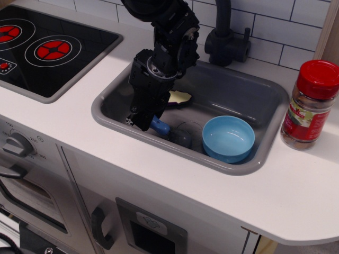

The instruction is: Take spoon out of bowl sink

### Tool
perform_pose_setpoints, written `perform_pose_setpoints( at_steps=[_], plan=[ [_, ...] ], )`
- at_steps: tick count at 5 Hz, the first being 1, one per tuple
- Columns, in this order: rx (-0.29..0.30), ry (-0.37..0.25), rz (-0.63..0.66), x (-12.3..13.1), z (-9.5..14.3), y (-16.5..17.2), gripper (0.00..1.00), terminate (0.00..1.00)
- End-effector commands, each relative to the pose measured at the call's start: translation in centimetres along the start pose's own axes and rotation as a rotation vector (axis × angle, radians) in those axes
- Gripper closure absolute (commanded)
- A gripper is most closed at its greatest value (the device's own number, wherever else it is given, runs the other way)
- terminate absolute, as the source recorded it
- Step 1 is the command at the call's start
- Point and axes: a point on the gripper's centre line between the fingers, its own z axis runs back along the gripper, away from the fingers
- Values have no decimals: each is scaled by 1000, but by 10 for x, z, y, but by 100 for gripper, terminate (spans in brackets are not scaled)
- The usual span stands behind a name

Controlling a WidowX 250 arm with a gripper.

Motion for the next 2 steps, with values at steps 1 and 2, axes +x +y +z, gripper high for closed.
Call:
perform_pose_setpoints(
  at_steps=[1, 2],
  plan=[
    [18, -26, 23, 7, 17, 3, 0, 0],
    [16, 2, 28, 15, 32, 3, 0, 0]
  ],
)
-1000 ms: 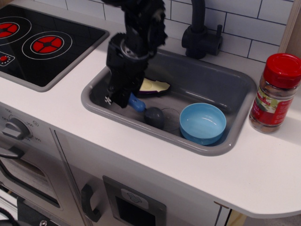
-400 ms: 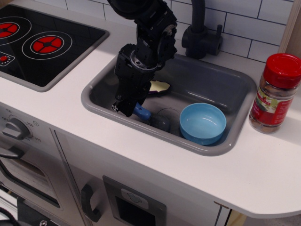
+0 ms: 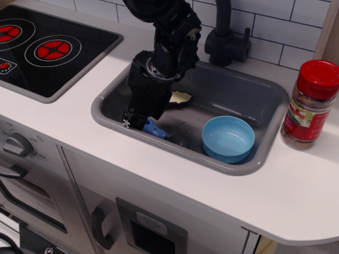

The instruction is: Take spoon out of bowl sink

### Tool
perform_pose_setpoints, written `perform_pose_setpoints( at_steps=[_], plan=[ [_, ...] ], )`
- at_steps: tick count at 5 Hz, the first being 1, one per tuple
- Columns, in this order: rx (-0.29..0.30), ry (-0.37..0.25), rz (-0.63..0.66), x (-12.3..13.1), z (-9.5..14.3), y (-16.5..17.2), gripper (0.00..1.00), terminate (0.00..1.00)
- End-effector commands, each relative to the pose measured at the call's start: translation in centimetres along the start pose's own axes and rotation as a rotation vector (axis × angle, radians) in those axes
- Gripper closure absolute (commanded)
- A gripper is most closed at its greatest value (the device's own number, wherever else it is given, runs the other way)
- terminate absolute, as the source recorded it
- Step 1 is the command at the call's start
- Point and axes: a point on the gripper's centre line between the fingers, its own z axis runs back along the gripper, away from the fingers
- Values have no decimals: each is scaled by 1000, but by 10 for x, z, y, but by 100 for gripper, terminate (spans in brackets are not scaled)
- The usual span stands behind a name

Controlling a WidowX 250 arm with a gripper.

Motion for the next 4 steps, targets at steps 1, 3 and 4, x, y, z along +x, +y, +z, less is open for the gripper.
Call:
perform_pose_setpoints(
  at_steps=[1, 3, 4],
  plan=[
    [-78, 31, 11, 18, 54, -4, 0, 0],
    [-103, 74, -26, 17, 78, -7, 0, 0],
    [-103, 74, -26, 17, 78, -7, 0, 0]
  ],
)
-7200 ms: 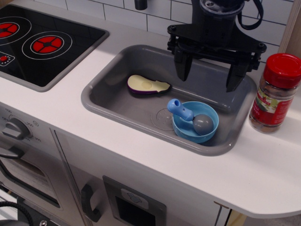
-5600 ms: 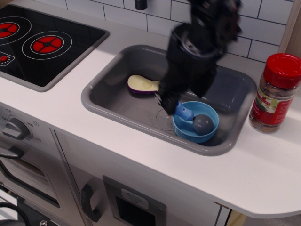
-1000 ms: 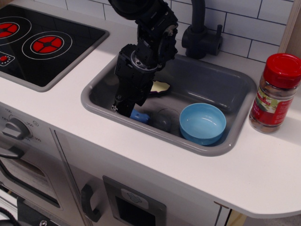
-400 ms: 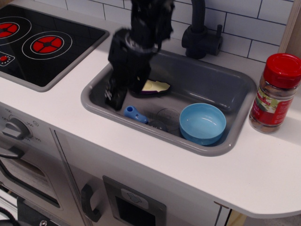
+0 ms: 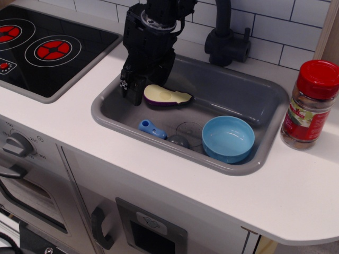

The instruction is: Take spoon out of bowl sink

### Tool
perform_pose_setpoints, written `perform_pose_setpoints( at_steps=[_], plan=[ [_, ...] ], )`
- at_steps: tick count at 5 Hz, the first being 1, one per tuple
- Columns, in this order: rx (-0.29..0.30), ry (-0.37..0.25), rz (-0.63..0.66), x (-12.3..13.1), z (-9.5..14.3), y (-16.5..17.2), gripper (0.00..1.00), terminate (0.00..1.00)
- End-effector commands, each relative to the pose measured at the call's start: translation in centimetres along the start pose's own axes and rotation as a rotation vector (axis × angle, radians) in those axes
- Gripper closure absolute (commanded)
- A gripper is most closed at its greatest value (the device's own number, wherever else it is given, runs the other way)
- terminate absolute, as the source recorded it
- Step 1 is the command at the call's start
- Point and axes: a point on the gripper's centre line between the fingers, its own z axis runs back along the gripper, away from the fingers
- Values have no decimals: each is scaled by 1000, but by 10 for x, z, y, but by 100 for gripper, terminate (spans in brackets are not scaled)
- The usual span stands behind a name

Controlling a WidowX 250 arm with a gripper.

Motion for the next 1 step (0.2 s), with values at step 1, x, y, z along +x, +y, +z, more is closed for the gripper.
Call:
perform_pose_setpoints(
  at_steps=[1],
  plan=[
    [-68, -7, 17, 3, 22, -3, 0, 100]
  ],
)
